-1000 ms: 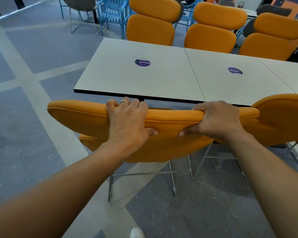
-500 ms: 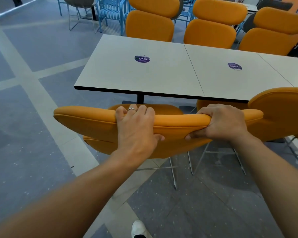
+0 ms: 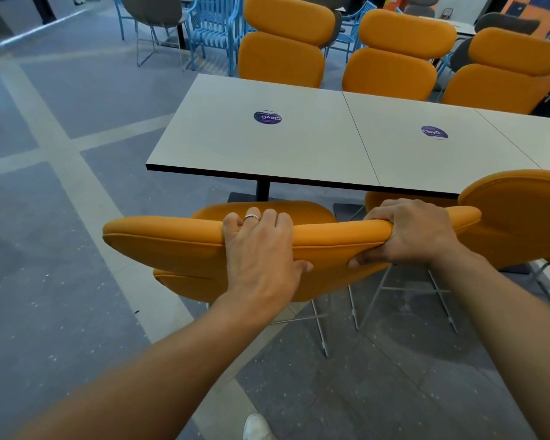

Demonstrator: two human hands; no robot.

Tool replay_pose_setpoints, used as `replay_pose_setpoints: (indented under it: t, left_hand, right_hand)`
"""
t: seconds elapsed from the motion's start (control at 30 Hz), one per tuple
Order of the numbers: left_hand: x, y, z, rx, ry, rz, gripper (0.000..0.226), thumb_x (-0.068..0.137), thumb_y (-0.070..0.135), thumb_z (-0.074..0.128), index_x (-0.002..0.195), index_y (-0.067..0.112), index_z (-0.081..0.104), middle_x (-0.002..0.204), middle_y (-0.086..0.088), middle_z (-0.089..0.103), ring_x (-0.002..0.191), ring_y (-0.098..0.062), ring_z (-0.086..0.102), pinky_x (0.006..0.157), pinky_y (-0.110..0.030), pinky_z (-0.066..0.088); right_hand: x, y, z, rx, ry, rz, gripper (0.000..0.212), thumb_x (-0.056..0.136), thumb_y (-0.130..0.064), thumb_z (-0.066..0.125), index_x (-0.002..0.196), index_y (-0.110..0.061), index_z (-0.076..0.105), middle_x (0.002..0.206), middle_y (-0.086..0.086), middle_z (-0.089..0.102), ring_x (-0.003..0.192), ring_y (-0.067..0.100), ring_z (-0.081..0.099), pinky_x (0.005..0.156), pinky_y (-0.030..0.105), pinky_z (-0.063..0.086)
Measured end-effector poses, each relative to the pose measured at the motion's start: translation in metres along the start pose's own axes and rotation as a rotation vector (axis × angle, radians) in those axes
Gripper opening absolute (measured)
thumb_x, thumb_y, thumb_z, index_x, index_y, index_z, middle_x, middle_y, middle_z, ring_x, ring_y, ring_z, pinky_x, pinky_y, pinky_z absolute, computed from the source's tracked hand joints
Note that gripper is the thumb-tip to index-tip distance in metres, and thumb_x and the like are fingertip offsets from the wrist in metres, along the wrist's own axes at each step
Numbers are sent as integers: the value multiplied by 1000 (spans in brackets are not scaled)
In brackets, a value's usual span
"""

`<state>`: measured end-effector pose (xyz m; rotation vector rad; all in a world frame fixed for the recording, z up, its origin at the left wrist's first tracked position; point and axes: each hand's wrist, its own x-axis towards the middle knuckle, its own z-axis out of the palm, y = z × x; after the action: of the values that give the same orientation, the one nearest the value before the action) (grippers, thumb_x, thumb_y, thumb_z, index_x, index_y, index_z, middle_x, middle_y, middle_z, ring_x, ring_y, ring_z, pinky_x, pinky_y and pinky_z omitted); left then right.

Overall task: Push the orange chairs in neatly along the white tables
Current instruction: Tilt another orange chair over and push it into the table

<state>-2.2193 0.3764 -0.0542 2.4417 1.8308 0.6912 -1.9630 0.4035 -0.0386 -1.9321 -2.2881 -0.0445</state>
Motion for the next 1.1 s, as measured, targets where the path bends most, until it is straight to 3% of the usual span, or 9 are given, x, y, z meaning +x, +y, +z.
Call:
replay_pose_setpoints:
  t: [0.13, 0.33, 0.5, 0.7, 0.97, 1.1]
  left_hand:
    - [12, -6, 3, 48, 28, 26, 61, 68, 71, 67, 107, 26, 54, 111, 1, 61, 110, -25, 52, 95, -46, 27]
    - [36, -34, 0, 105, 15, 68, 63, 67, 73, 65, 108, 27, 53, 107, 2, 61, 104, -23, 52, 91, -46, 28]
    - [57, -73, -5, 139, -20, 82, 63, 63, 76, 65, 104, 29, 53, 103, 3, 60, 100, -24, 51, 88, -45, 27]
    - [86, -108, -6, 129, -55, 43, 61, 63, 76, 65, 102, 30, 52, 106, 1, 61, 107, -28, 50, 92, -49, 26]
    - [114, -96, 13, 95, 23, 40, 62, 63, 73, 68, 103, 27, 57, 106, -1, 63, 107, -30, 51, 89, -47, 25]
    - [128, -86, 25, 122, 48, 47, 62, 65, 72, 67, 104, 26, 57, 107, -1, 63, 108, -29, 52, 88, -47, 27]
  right_hand:
    - [8, -3, 2, 2, 36, 26, 91, 37, -107, 37, 93, -43, 69, 80, -19, 60, 80, 9, 56, 60, 27, 38]
    - [27, -17, 8, 19, 104, 51, 77, 38, -104, 49, 73, -37, 65, 68, -18, 60, 69, 6, 57, 60, 29, 49]
    - [44, -46, 21, 19, 200, 58, 72, 41, -103, 52, 61, -34, 56, 57, -17, 54, 57, 1, 50, 50, 21, 28]
    - [72, -70, 28, 28, 230, 48, 71, 46, -101, 51, 57, -31, 46, 54, -15, 48, 52, 2, 44, 50, 21, 22]
    - [106, -39, 28, -3, 145, 66, 81, 44, -103, 45, 80, -33, 65, 71, -14, 61, 68, 13, 57, 57, 24, 35]
    - [118, -21, 30, 10, 133, 77, 86, 44, -105, 45, 86, -33, 68, 76, -14, 65, 73, 14, 60, 66, 33, 50]
